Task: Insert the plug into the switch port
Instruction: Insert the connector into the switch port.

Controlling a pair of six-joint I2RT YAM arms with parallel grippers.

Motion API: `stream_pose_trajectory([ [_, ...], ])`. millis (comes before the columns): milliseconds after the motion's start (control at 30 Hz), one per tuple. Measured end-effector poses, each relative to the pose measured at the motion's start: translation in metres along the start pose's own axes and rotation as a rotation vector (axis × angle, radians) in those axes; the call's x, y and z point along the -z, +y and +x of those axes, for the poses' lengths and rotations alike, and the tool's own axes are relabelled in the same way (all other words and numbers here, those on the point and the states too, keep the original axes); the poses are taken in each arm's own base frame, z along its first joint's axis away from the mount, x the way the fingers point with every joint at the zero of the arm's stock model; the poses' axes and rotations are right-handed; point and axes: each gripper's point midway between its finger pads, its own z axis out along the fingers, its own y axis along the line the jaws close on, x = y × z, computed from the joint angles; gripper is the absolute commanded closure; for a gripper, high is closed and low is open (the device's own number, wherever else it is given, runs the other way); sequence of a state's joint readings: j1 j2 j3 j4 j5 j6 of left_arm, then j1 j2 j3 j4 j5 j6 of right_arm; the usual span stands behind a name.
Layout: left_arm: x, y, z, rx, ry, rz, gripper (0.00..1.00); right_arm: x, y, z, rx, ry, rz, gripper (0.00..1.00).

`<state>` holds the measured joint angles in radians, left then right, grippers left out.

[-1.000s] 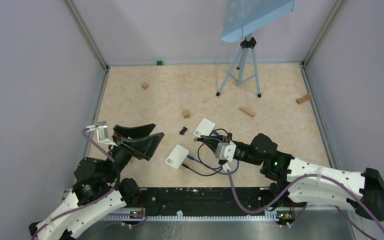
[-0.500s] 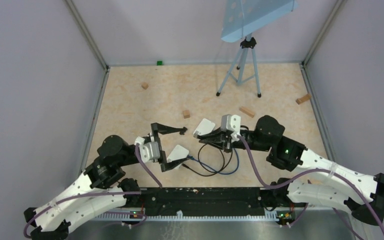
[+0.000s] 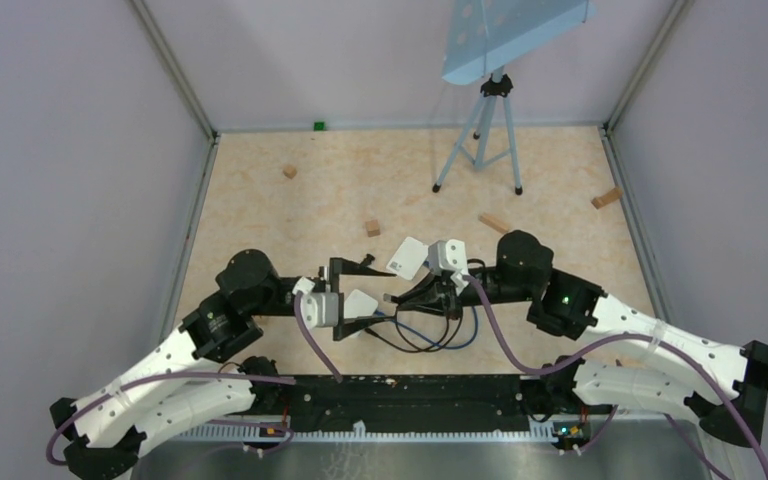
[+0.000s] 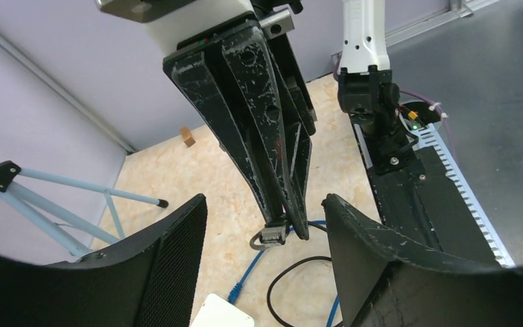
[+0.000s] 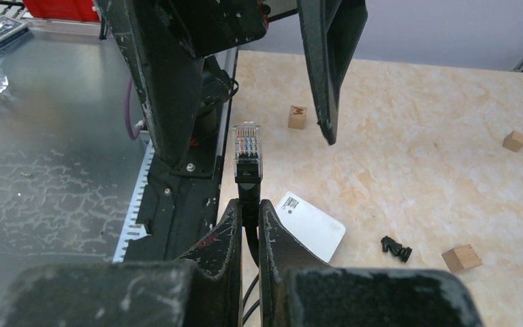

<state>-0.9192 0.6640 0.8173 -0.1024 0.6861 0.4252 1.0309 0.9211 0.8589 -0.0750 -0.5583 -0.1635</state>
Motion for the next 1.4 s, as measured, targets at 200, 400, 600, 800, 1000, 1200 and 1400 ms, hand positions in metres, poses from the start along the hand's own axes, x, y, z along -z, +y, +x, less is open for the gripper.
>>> stream_pose_trajectory([
  [200,-0.001,-0.006,0.007,0.039,0.025,0.03,0.5,0.005,0.003,-0.01,0.02,-0.031,-0.002,1.0],
  [400,-0.004,-0.006,0.005,0.054,0.022,0.046,0.52,0.007,0.004,-0.013,0.029,-0.042,-0.006,1.0],
  [600,-0.004,-0.007,0.004,0.071,0.02,0.048,0.54,0.007,0.004,-0.014,0.04,-0.046,-0.004,1.0],
  [800,-0.004,-0.007,0.003,0.094,0.016,0.045,0.68,0.007,0.002,-0.016,0.05,-0.052,0.0,1.0],
  [1000,-0.006,-0.008,0.006,0.143,0.027,0.042,1.0,0.009,0.002,-0.011,0.061,-0.057,0.011,1.0],
  [1200,-0.008,-0.004,0.008,0.185,0.038,0.021,1.0,0.011,0.0,-0.007,0.101,-0.088,0.036,0.54],
  [1400,0.001,-0.008,0.008,0.212,-0.046,-0.056,1.0,0.015,0.005,-0.003,0.137,-0.225,0.063,0.51],
])
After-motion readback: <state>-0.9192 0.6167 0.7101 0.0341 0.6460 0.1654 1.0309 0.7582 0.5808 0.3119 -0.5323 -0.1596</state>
